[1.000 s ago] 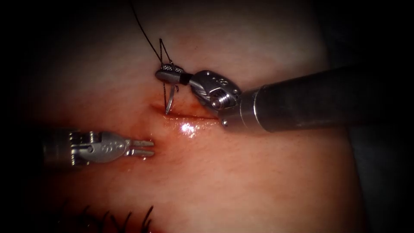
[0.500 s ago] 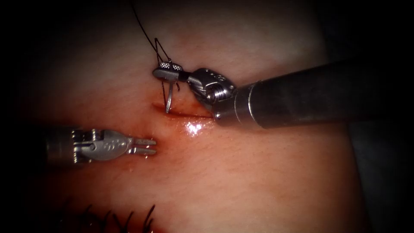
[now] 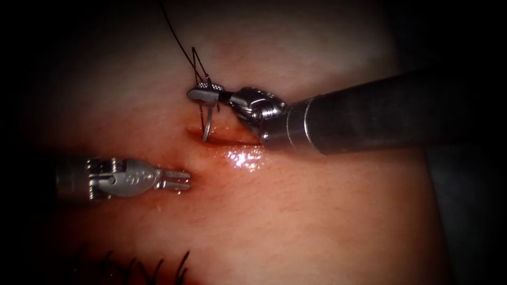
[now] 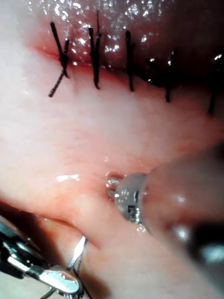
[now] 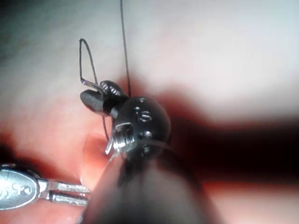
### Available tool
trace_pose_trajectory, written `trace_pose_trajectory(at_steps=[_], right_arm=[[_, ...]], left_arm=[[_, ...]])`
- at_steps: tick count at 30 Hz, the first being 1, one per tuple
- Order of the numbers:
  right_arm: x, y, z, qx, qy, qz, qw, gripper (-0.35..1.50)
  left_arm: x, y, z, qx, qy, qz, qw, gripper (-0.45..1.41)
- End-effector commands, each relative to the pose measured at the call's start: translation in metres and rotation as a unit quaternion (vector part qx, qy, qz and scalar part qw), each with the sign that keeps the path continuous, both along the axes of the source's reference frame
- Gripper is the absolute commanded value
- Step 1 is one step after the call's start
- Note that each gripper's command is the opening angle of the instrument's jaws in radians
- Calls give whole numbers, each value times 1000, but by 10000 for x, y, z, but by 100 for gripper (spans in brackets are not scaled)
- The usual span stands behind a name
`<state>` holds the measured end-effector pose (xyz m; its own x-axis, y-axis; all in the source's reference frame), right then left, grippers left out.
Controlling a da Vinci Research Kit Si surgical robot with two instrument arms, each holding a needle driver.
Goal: Wound Closure
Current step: Throw the needle through the bottom of the incision.
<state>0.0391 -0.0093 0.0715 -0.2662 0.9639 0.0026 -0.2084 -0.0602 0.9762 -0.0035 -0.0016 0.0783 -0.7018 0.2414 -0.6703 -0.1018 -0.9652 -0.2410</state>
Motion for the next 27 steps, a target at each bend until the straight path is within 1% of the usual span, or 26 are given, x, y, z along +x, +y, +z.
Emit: trace_pose_trajectory(at_steps=[1, 9, 10, 13, 14, 16, 20, 22, 27], right_arm=[[12, -5, 6, 26, 15, 0, 1000, -35], [20, -14, 17, 97, 63, 22, 993, -35], [22, -19, 21, 126, 74, 27, 989, -35], [23, -25, 24, 156, 84, 30, 984, -35], [24, -28, 23, 174, 92, 32, 980, -35], [26, -35, 19, 199, 101, 32, 974, -35], [30, -45, 6, 220, 101, 27, 970, -35], [34, -51, -3, 238, 107, 24, 965, -35], [42, -59, -13, 256, 119, 24, 959, -35]], left_arm=[[-6, -1, 6, 0, 0, 0, 1000, -6], [-6, -2, 5, 0, 0, -1, 1000, -8], [-6, -1, 5, 0, 0, -1, 1000, -8], [-6, 0, 4, 1, 0, -1, 1000, -8], [-6, 0, 4, 1, 0, -1, 1000, -8], [-6, 1, 4, 2, 0, -1, 1000, -8], [-6, 2, 4, 2, 0, -1, 1000, -8], [-6, 2, 4, 2, 0, -1, 1000, -8], [-7, 2, 4, 2, 1, -2, 1000, -8]])
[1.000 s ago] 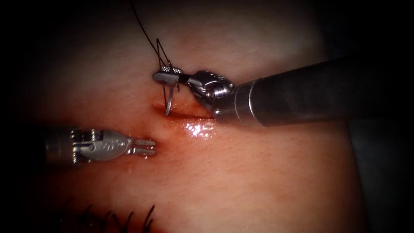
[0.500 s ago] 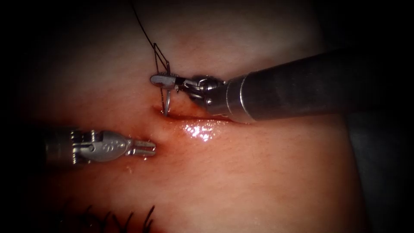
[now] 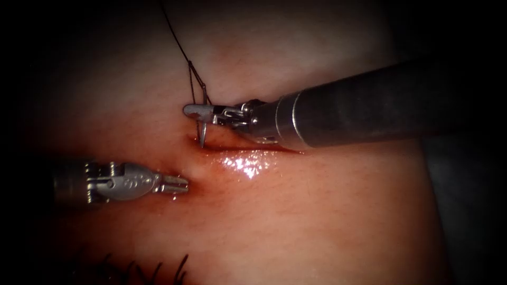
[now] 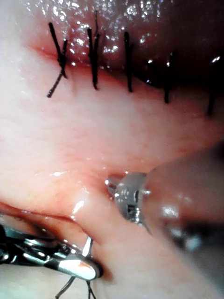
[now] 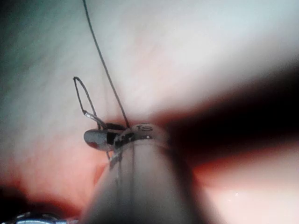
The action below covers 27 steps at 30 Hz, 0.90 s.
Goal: Wound Closure
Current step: Throw the needle through the bottom of the incision.
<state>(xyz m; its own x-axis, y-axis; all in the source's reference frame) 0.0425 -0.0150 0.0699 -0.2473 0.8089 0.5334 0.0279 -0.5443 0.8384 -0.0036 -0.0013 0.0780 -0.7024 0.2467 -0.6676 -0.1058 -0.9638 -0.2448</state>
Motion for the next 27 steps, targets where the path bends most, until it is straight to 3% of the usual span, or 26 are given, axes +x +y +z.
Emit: trace_pose_trajectory(at_steps=[1, 16, 21, 22, 24, 27], right_arm=[[9, -4, 1, 10, 8, -1, 1000, -35], [8, -20, -16, 43, 12, -19, 999, -35], [4, -4, -8, -15, -12, 33, 999, -35], [-2, 6, -4, -56, -23, 50, 997, -20], [-12, 16, 2, -101, -54, 64, 991, 39], [-26, 28, 10, -132, -81, 71, 985, 71]], left_arm=[[-6, -1, 6, 0, 0, 0, 1000, -8], [-3, 3, 5, 2, -1, 0, 1000, -10], [-3, 1, 1, 5, 0, -2, 1000, -10], [-2, 2, -1, -8, -5, 7, 1000, -10], [2, 6, -6, -29, -30, 14, 999, -10], [7, 13, -10, -44, -49, 19, 998, -10]])
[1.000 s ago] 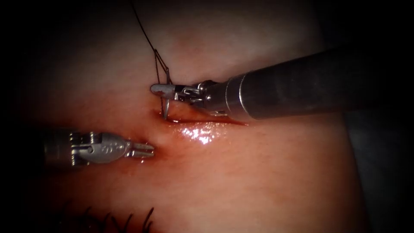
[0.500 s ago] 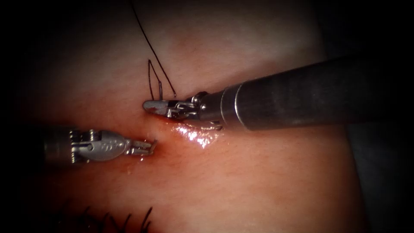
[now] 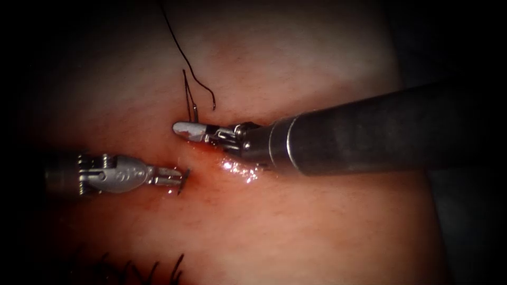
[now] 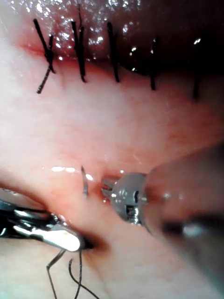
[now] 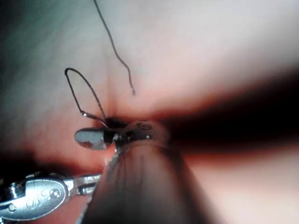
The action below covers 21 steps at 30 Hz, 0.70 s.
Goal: Wound Closure
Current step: Throw the needle through the bottom of the incision, then pull the suture needle through the skin with the left gripper.
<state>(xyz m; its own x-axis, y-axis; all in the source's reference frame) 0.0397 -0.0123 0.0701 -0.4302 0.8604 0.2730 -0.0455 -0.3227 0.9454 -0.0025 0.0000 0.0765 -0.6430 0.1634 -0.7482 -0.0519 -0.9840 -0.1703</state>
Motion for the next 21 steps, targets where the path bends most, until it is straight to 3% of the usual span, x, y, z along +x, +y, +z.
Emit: trace_pose_trajectory(at_steps=[1, 10, 14, 21], right_arm=[[-3, 4, 11, -23, -19, 3, 1000, 73], [-46, 27, 35, -73, -80, 9, 994, 86], [-59, 34, 42, -89, -97, 5, 991, 98], [-71, 39, 44, -157, -152, -39, 975, 110]], left_arm=[[-4, 2, 3, -10, -9, 3, 1000, -8], [-1, 12, 1, -45, -104, 50, 992, 7], [-3, 15, 5, -46, -123, 58, 990, 27], [-12, 20, 11, -48, -148, 74, 985, 44]])
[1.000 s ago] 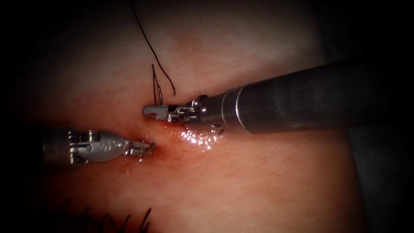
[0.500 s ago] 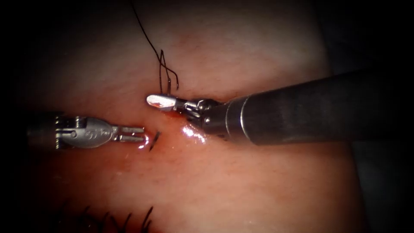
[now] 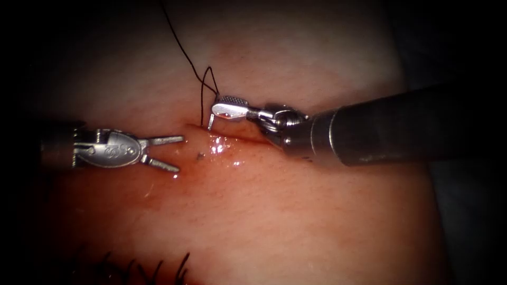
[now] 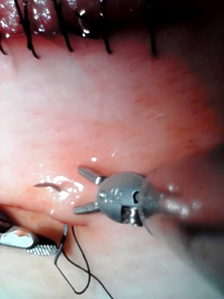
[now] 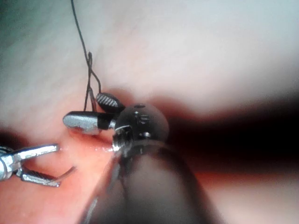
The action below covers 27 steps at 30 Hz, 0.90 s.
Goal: Wound Closure
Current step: Pull the suture needle through the skin with the left gripper.
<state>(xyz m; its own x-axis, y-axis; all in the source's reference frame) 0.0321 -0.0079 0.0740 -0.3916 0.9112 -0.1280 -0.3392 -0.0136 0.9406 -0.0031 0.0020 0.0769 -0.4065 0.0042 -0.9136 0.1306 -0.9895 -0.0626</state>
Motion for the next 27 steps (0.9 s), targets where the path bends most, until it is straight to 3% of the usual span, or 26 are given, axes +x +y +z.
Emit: trace_pose_trajectory(at_steps=[1, 7, 15, 18, 27], right_arm=[[5, -5, 3, -13, -21, -21, 999, 111], [-3, 0, -6, -29, -36, -37, 998, 110], [-54, 26, -14, -54, -82, -33, 995, 103], [-65, 32, -16, -58, -91, -28, 994, 111], [-56, 33, -20, -65, -74, -41, 994, 130]], left_arm=[[-6, 1, 7, -1, -3, 2, 1000, 44], [-11, 6, 14, -2, -12, 7, 1000, 42], [-25, 5, 17, -4, -29, 17, 999, 29], [-29, 3, 18, -9, -34, 21, 999, 24], [-36, -1, 22, -7, -33, 39, 999, 14]])
